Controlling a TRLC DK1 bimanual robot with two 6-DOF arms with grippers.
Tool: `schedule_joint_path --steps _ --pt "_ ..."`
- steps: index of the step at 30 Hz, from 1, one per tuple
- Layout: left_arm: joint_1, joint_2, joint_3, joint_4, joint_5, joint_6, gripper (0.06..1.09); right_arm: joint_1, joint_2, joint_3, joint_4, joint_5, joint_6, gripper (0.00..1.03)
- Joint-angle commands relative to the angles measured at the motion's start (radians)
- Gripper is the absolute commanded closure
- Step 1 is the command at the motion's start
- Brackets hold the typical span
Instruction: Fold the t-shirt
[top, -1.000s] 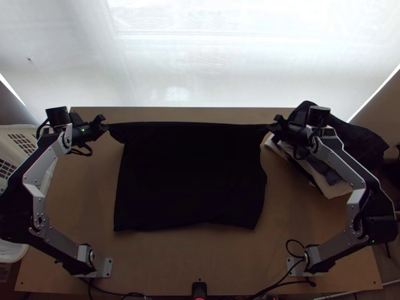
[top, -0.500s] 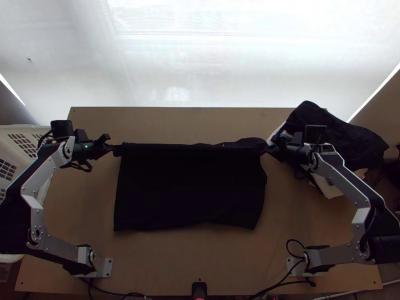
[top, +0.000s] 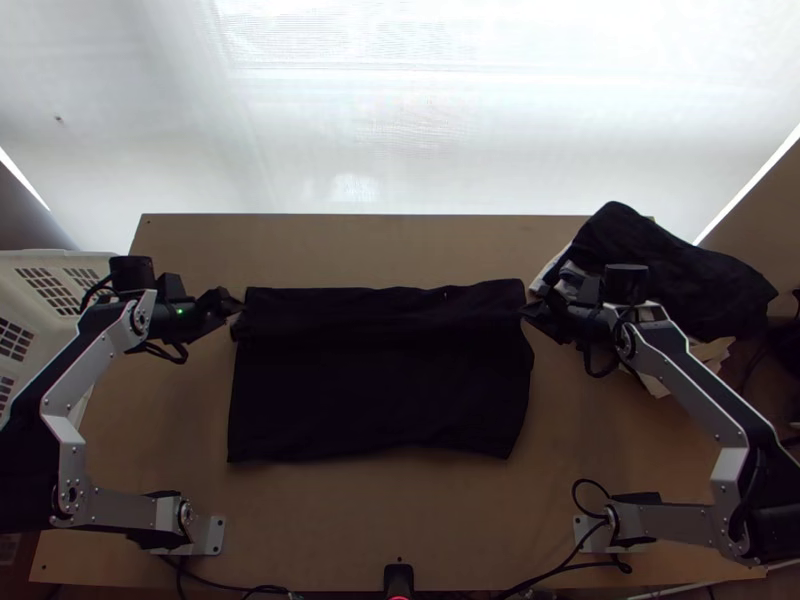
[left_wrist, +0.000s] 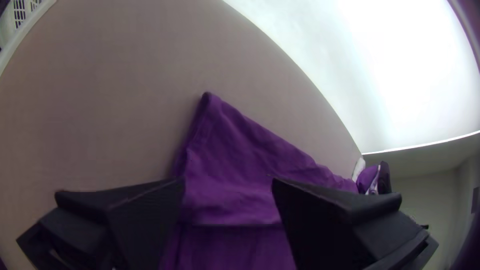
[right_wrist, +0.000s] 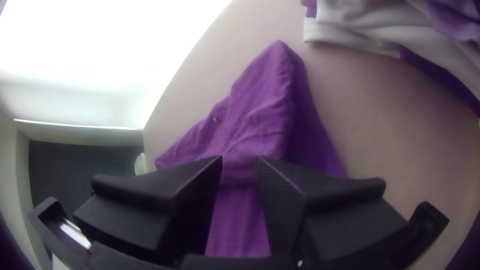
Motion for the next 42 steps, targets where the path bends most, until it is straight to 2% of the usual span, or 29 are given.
schedule_joint_path --steps 1,3,4,7,10,12,15,18,22,27,29,33,36,42 --pt "-0.005 -0.024 -0.013 -0.016 0.020 0.026 0.11 0.013 -0.061 -0.037 -0.002 0.002 0.011 0.45" --pt "0.004 -0.037 -0.003 -0.047 0.025 0.035 0.11 0.013 -0.084 -0.040 -0.073 0.002 0.012 0.11" --pt "0.009 -0.050 0.003 -0.077 0.029 0.055 0.11 0.013 -0.090 -0.032 -0.142 0.000 0.005 0.08" --pt "0.013 -0.119 0.015 -0.177 0.029 0.090 0.11 0.021 -0.156 -0.066 -0.260 0.000 -0.001 0.04" --pt "0.016 -0.165 0.027 -0.315 0.029 0.089 0.11 0.083 -0.286 -0.132 -0.347 0.000 -0.009 0.05" --pt "0.012 -0.178 0.029 -0.404 0.026 0.122 0.11 0.142 -0.341 -0.141 -0.464 0.002 -0.006 0.05" --pt "-0.005 -0.213 0.004 -0.479 0.006 0.152 0.11 0.166 -0.395 -0.161 -0.594 -0.001 0.002 0.07" --pt "-0.042 -0.276 -0.037 -0.495 -0.058 0.181 0.11 0.192 -0.466 -0.201 -0.639 0.000 0.038 0.07" --pt "-0.071 -0.325 -0.071 -0.490 -0.087 0.198 0.11 0.205 -0.495 -0.242 -0.682 0.031 0.022 0.07" --pt "-0.091 -0.343 -0.059 -0.479 -0.100 0.199 0.11 0.229 -0.505 -0.305 -0.685 0.042 0.002 0.13" --pt "-0.093 -0.345 -0.049 -0.481 -0.107 0.196 0.11 0.229 -0.505 -0.317 -0.670 0.042 0.000 0.20" --pt "-0.100 -0.351 -0.028 -0.488 -0.119 0.195 0.11 0.229 -0.507 -0.334 -0.624 0.043 -0.026 0.40" --pt "-0.102 -0.353 -0.016 -0.490 -0.124 0.191 0.11 0.228 -0.505 -0.362 -0.533 0.049 -0.031 0.61" --pt "-0.108 -0.359 0.001 -0.499 -0.127 0.181 0.11 0.254 -0.424 -0.389 -0.472 0.049 -0.101 0.61"
